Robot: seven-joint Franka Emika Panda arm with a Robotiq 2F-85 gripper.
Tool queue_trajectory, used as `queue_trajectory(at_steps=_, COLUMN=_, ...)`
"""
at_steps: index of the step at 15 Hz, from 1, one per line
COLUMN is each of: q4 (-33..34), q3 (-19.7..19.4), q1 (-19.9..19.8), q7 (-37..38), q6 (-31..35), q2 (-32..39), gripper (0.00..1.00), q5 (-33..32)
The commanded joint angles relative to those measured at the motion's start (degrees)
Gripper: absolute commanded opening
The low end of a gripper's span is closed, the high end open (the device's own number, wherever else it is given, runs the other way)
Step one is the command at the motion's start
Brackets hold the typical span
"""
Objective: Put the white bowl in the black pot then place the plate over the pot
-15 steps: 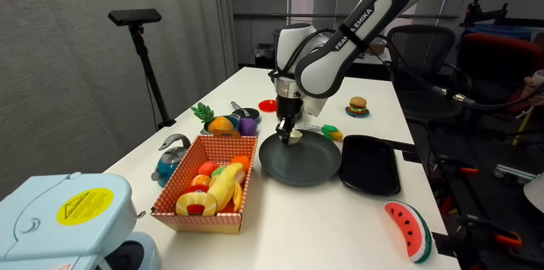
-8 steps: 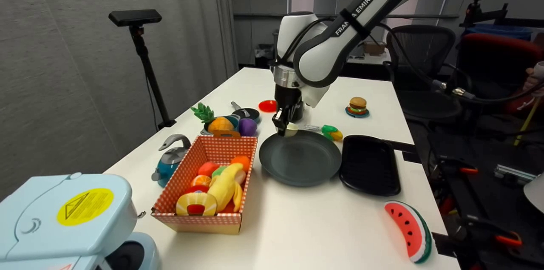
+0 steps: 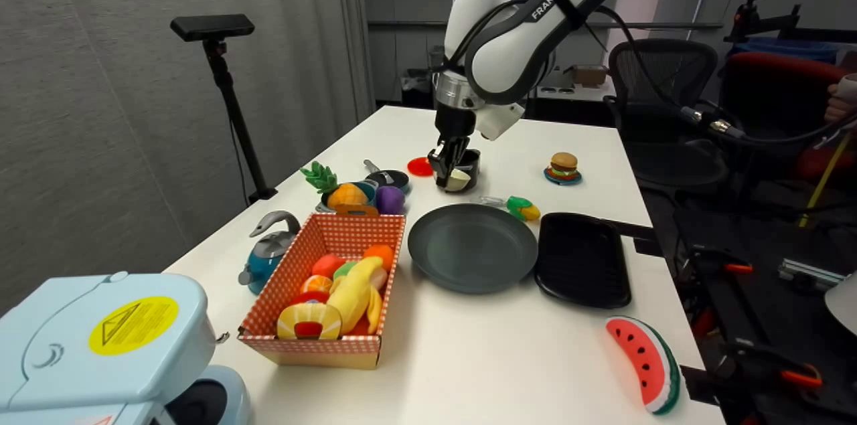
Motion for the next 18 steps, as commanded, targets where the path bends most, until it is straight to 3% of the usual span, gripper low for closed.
queue_trajectory(at_steps=1, q4=-1.18, q3=-0.41, q1=-1.67, q7=0.1, q6=-1.54, q2=-3.09, gripper=0.01, q5=1.43)
queue_trajectory(at_steps=18, q4=5.84, q3=-4.21, q1=-5.01, q7=3.98, q6=-7.21, q2=-1.34, gripper=0.01, q5=2.04)
